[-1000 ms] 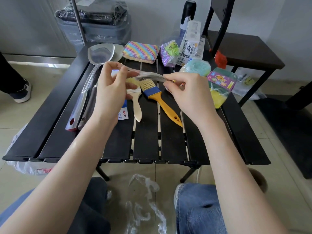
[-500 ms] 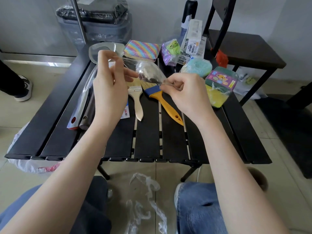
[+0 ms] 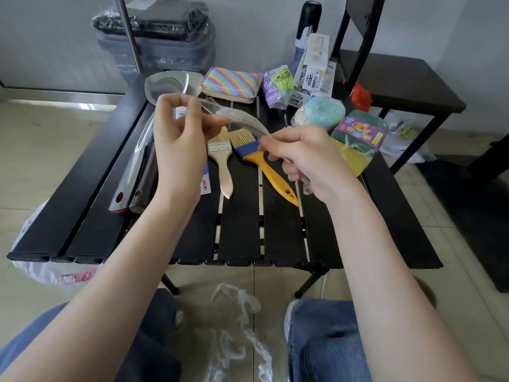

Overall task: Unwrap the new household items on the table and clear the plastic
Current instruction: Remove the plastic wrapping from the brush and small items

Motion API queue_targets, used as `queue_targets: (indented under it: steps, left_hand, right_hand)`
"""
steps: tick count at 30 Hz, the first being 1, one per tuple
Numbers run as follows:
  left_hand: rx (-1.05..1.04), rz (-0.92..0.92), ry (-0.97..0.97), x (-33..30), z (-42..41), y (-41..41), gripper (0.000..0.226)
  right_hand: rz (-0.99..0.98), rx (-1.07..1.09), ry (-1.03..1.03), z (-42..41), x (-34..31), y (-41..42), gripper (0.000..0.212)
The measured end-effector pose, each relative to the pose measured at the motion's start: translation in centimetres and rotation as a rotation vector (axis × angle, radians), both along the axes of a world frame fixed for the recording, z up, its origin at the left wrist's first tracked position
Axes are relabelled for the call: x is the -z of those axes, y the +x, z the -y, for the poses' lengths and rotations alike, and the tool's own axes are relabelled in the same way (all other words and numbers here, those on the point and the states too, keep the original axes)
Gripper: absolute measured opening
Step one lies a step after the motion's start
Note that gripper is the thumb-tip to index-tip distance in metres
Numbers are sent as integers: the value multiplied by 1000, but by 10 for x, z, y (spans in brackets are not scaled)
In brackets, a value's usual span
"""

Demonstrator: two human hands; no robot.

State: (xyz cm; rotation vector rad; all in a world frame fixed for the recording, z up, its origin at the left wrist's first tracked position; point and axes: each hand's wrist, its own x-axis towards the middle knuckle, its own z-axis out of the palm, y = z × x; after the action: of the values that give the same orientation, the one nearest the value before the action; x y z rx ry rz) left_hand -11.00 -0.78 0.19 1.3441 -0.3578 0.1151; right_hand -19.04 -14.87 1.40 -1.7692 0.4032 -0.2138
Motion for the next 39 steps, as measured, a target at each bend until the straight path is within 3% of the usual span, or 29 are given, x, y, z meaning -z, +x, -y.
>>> queue_targets:
  steps: [4, 14, 20, 23, 28, 39]
  left_hand:
    - [29, -63, -36, -2, 1, -2, 13]
    - [81, 95, 246, 3, 2, -5, 18]
    - [122, 107, 182, 1, -2, -2, 14]
    - [105, 36, 112, 7, 2, -9, 30]
    - [43, 0, 207, 13, 8, -13, 4]
    - [-39, 2, 142, 11, 7, -11, 5]
  right_hand:
    - [-68, -12, 94, 1, -2, 0, 14]
    - [-79, 92, 153, 15, -2, -5, 22]
    - [-120, 34, 151, 10, -3, -6, 22]
    - [-122, 29, 191, 6, -1, -4, 22]
    - [-139, 7, 219, 2, 1, -1, 24]
    - [-124, -58, 221, -6, 1, 1, 25]
